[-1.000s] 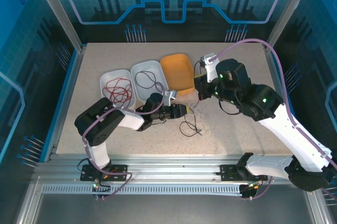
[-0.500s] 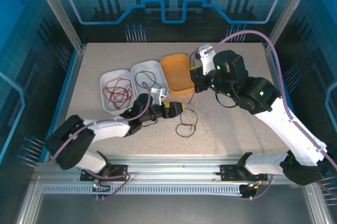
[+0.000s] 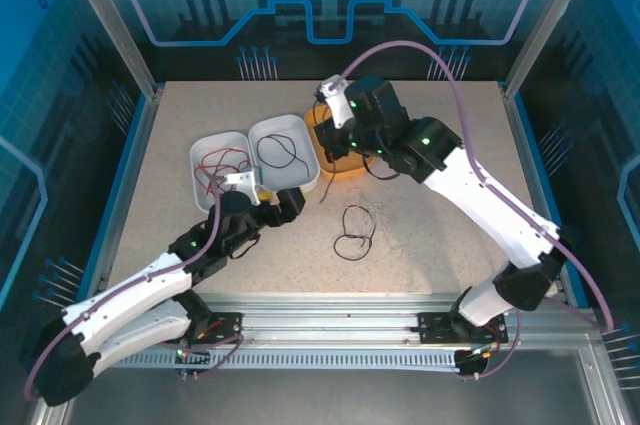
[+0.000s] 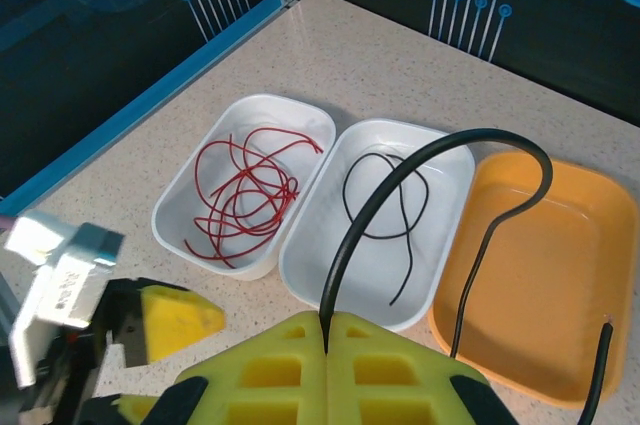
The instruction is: Untangle the cables
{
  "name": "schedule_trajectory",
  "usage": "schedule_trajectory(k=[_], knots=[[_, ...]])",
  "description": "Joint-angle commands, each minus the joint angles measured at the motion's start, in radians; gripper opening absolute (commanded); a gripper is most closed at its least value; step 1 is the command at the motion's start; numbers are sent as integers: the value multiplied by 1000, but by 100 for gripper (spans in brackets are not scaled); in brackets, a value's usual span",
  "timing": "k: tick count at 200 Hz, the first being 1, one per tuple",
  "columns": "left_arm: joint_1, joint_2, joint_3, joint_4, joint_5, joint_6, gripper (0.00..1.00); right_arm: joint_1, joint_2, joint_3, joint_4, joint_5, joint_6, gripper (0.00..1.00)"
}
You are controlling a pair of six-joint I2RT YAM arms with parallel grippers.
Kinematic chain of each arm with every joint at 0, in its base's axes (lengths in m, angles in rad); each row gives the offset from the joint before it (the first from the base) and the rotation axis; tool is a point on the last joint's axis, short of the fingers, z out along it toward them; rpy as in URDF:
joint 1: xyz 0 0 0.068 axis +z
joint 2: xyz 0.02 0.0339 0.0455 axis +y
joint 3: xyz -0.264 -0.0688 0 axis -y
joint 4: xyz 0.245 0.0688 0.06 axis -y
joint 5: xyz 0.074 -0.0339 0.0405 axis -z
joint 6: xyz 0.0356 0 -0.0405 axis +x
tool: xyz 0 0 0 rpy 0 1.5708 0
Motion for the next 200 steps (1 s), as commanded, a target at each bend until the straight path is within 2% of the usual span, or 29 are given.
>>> schedule_trajectory(k=[1,51,91,152,200], knots=[[13,-69,-17,-154,-128,30,99,17,82,72,31,-28,-34,0],[40,-150,-22,-231,-136,46,99,41,313,221,75,6,-122,0],[45,-166,-42,-230,-127,27,99,43,484,390,23,50,-166,0],[67,-171,-42,-239,-124,21,99,40,595,485,-22,175,-177,0],[79,-186,-43,-259,-125,11,99,35,691,563,-76,210,-175,0]])
